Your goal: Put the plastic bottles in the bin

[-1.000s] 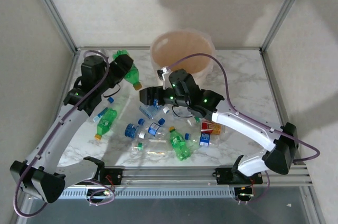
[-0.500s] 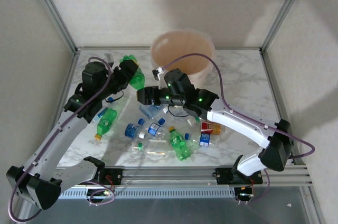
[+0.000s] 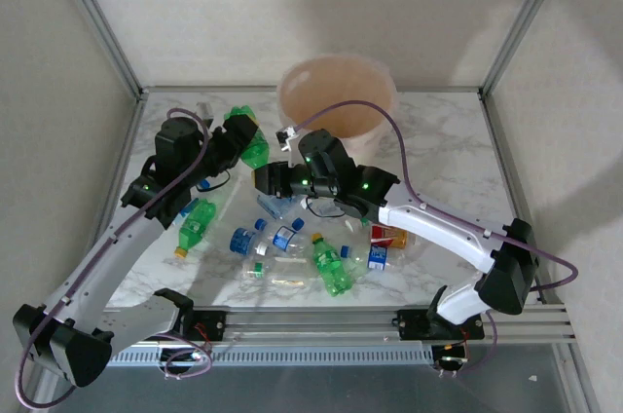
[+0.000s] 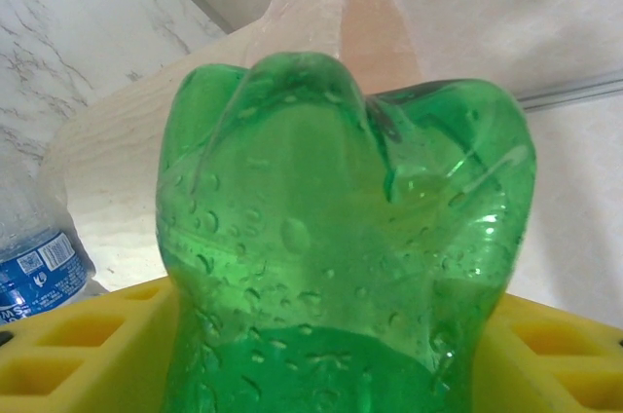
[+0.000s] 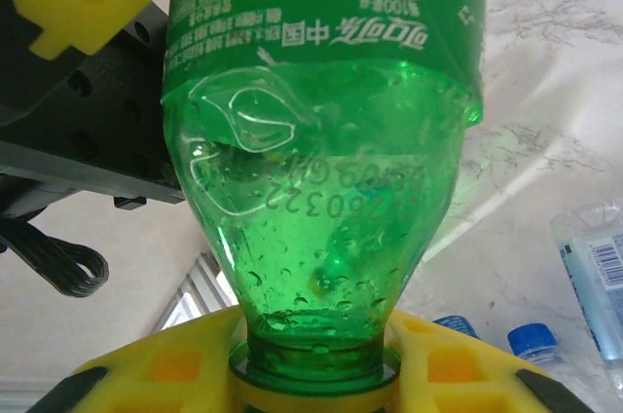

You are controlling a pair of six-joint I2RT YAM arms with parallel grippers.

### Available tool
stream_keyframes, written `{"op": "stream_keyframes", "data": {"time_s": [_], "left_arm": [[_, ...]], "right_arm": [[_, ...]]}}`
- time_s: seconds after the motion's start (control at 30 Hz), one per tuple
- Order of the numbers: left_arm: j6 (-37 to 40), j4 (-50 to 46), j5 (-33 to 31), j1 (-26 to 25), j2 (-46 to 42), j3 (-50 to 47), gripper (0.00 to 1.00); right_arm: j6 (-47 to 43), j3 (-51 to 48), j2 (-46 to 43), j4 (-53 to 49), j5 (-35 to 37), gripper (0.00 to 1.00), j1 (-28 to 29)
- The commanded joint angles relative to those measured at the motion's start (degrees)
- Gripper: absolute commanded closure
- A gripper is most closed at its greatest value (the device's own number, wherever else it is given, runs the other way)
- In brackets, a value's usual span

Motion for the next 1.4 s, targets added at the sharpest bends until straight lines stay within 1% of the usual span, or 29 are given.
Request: {"op": "stream_keyframes", "data": {"time_s": [0.0, 0.1, 0.23, 0.27, 0.37, 0.47, 0.53, 0.63, 0.73, 0.83, 0.93, 1.1, 1.13, 1.23, 1.37], "left_arm": [[0.84, 0.78, 0.33, -0.5, 0.24, 1.0, 0.33], [2.59, -0.11, -0.94, -0.5, 0.51, 2.62, 0.22], [5.78, -3.21, -4.29, -0.34, 0.69, 5.58, 0.02], [6.45, -4.13, -5.71, -0.26, 0.45, 6.39, 0.0], [8.61, -7.27, -10.4, 0.06, -0.81, 8.78, 0.01], [12.03, -11.76, -18.87, 0.66, -2.74, 11.24, 0.0], [13.71, -14.3, -23.14, 1.49, -4.13, 11.8, 0.0], [15.24, -16.91, -26.77, 3.03, -6.15, 10.46, 0.0], [15.44, -20.17, -29.27, 4.61, -7.3, 7.74, 0.0], [14.74, -21.47, -31.29, 6.3, -9.38, 2.52, 0.01], [13.39, -21.49, -31.25, 8.68, -11.86, -3.76, 0.01], [11.4, -21.23, -29.0, 13.24, -15.01, -12.04, 0.0], [11.28, -21.25, -28.39, 14.31, -15.28, -13.31, 0.0], [10.76, -21.29, -26.3, 17.8, -15.53, -15.97, 0.0], [9.56, -20.87, -24.66, 21.37, -16.08, -19.21, 0.0]], "right_arm": [[-0.4, 2.13, -0.16, 0.78, 0.7, 0.75, 0.91], [-0.49, 2.29, -0.54, 0.31, 1.33, 0.77, 0.85], [-0.9, 4.24, -0.44, -2.07, 2.36, 0.79, 0.86], [-1.16, 4.94, -0.35, -3.02, 3.03, 0.8, 0.94], [-2.26, 7.84, -0.39, -7.11, 6.64, 0.8, 0.92], [-3.52, 12.21, -0.26, -12.27, 11.43, 0.8, 0.67], [-4.6, 15.48, 0.0, -15.45, 14.31, 0.8, 0.13], [-5.49, 19.89, 0.44, -19.84, 17.18, 0.8, -1.81], [-5.71, 21.67, -0.04, -21.55, 16.99, 0.79, -5.48], [-6.19, 22.82, -0.52, -22.48, 16.69, 0.78, -9.19], [-6.31, 22.92, -0.12, -23.3, 14.36, 0.78, -13.71], [-7.16, 21.56, 0.61, -23.54, 12.12, 0.77, -18.31], [-7.41, 21.56, 0.94, -23.6, 11.72, 0.77, -20.02], [-8.39, 21.72, 2.11, -23.36, 10.42, 0.77, -22.27], [-9.7, 22.46, 4.49, -24.15, 9.88, 0.76, -23.37]]}}
